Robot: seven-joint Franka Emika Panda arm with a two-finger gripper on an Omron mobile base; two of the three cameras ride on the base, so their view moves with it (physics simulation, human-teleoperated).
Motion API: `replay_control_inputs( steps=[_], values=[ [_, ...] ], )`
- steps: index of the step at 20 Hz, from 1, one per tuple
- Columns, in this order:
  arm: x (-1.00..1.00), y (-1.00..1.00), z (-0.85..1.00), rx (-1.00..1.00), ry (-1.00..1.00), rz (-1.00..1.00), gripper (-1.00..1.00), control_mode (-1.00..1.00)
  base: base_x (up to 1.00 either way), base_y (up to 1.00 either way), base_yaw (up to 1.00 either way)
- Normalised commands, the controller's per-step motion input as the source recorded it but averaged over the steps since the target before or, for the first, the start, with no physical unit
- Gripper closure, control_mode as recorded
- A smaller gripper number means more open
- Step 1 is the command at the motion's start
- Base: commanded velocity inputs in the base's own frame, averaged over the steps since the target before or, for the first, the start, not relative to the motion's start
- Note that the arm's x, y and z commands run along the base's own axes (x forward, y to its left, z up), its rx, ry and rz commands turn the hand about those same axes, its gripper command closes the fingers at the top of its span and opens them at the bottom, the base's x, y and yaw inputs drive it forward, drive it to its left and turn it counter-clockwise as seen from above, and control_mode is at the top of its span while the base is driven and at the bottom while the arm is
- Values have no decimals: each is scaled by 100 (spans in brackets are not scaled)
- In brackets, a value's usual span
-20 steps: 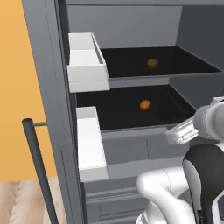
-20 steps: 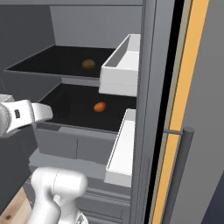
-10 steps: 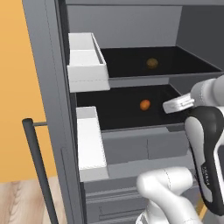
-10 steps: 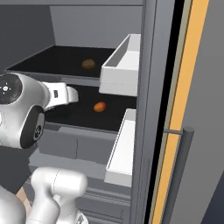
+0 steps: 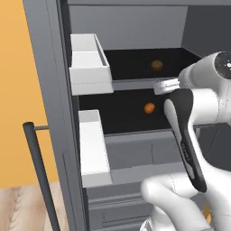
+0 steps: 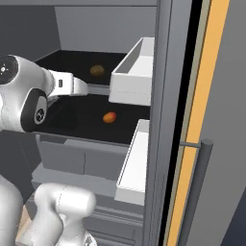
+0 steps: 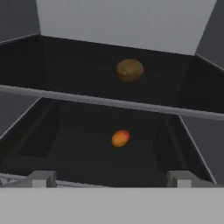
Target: Retrieve the kiwi and mango from the fridge and place them into the bowl on the dining table.
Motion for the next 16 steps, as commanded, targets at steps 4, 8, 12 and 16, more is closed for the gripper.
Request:
replay_control_inputs(
  steps=[4, 8, 12, 16],
  values=[
    [16, 0, 24, 0, 0, -25, -100, -100, 0, 0, 0],
    [2, 0, 5, 3, 0, -19, -100, -100, 0, 0, 0],
    [10, -1, 0, 9, 0, -12, -100, -100, 0, 0, 0],
    [19, -19, 0, 17, 0, -3, -100, -100, 0, 0, 0]
  ],
)
